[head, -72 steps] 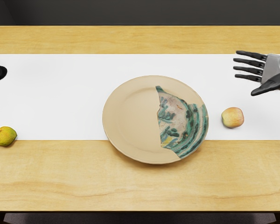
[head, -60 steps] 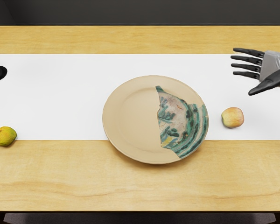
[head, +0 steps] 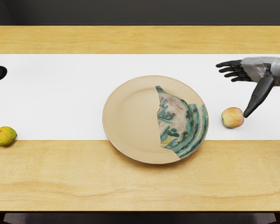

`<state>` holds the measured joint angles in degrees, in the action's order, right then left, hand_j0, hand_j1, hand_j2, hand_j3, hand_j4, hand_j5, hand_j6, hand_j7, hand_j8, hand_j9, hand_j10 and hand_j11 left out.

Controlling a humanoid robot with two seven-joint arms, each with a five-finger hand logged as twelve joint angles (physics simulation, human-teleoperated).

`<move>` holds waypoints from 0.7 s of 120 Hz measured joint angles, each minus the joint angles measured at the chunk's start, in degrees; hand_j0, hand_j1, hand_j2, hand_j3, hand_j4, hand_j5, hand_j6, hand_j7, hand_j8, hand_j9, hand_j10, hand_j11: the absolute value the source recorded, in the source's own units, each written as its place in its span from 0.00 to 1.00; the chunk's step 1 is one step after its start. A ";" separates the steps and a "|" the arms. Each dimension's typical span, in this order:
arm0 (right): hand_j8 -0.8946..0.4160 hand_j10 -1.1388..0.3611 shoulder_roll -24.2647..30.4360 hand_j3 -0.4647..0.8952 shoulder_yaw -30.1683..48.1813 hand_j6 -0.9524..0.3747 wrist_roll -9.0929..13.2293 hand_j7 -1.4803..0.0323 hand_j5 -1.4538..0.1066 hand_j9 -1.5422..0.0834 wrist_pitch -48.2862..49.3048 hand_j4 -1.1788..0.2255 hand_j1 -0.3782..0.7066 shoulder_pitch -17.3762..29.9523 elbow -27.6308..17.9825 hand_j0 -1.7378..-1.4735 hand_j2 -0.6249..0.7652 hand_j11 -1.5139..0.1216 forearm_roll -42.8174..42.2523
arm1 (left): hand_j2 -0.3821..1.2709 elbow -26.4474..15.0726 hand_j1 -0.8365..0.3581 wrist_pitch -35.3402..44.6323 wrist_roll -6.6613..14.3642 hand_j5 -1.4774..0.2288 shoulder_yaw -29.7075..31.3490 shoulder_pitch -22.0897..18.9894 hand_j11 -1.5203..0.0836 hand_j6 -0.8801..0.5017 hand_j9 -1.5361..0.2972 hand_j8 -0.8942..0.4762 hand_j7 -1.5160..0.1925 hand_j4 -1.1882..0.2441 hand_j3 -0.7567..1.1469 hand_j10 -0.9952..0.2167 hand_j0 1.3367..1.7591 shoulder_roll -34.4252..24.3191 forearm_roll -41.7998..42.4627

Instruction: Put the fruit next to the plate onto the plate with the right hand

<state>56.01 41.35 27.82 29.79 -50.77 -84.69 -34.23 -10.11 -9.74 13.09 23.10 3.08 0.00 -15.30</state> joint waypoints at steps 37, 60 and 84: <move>0.65 0.73 -0.36 0.34 -3.80 0.69 1.51 0.95 0.90 0.92 -7.16 0.81 0.06 0.60 -3.18 0.30 0.45 0.90 -15.62 | 0.26 0.00 0.76 0.02 0.00 0.69 0.00 0.00 0.76 0.47 0.67 0.48 0.71 0.67 0.40 0.63 0.76 0.00 0.00; 0.65 0.73 -0.81 0.34 -8.15 0.68 2.11 0.95 0.90 0.92 -21.78 0.81 0.06 5.24 -7.72 0.30 0.45 0.90 -23.37 | 0.26 0.00 0.76 0.02 0.00 0.69 0.00 0.00 0.76 0.47 0.67 0.48 0.71 0.67 0.40 0.63 0.76 0.00 0.00; 0.64 0.72 -3.17 0.34 -9.26 0.67 2.36 0.93 0.89 0.90 -29.78 0.80 0.08 10.92 -8.63 0.30 0.44 0.88 -25.73 | 0.26 0.00 0.76 0.00 0.00 0.69 0.00 0.00 0.76 0.47 0.67 0.48 0.71 0.67 0.40 0.63 0.76 0.00 0.00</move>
<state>52.84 32.08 30.18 0.02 -39.86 -93.32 -59.96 -10.11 -9.73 13.09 23.10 3.08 0.00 -15.30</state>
